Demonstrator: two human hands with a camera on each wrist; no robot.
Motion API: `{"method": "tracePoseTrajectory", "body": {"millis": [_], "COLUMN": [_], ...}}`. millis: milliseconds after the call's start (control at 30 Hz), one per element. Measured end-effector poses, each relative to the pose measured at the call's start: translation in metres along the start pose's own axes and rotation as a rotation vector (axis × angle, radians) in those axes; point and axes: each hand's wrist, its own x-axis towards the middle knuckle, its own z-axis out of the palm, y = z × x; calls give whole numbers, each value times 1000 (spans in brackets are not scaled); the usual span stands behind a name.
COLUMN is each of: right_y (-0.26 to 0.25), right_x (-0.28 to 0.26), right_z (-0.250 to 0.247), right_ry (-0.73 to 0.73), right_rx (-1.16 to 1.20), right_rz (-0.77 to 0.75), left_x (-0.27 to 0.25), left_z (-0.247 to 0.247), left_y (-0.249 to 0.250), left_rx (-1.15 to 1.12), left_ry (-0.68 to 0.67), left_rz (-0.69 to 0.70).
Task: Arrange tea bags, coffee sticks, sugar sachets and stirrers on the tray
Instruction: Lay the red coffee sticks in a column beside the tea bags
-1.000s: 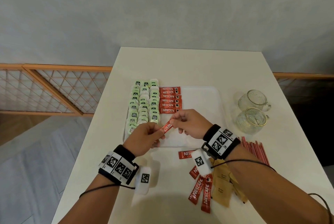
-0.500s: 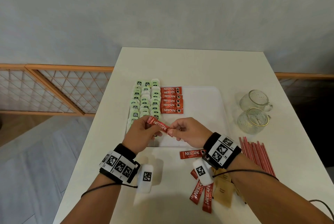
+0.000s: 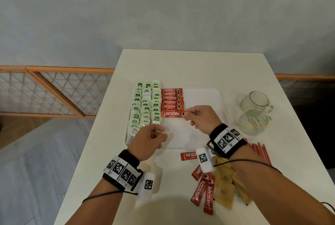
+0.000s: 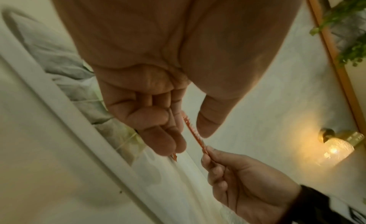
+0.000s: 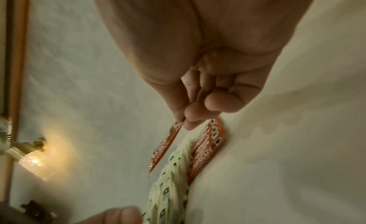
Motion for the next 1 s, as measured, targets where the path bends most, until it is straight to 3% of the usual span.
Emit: {"method": "tracePoseTrajectory", "body": {"millis": [200,567,833,1000], "right_y": [10,-7,-31,-23], "right_x": [17,24,-26,-66], "right_z": [10,14,-6,-14], "right_ry": [-21,-20,-228,-355], "right_rx": [-127,-337,-721,-1026], "right_rz": [187,240,38,6], "left_x": [-9,-29,-38,-37], "left_z": [2,10,32,57], "left_y": [-19,-22,-10,3], "left_rx": [271,486,619,805], "left_ry": [-124,-156,-233,-197], "left_rz": [91,196,236,363]}}
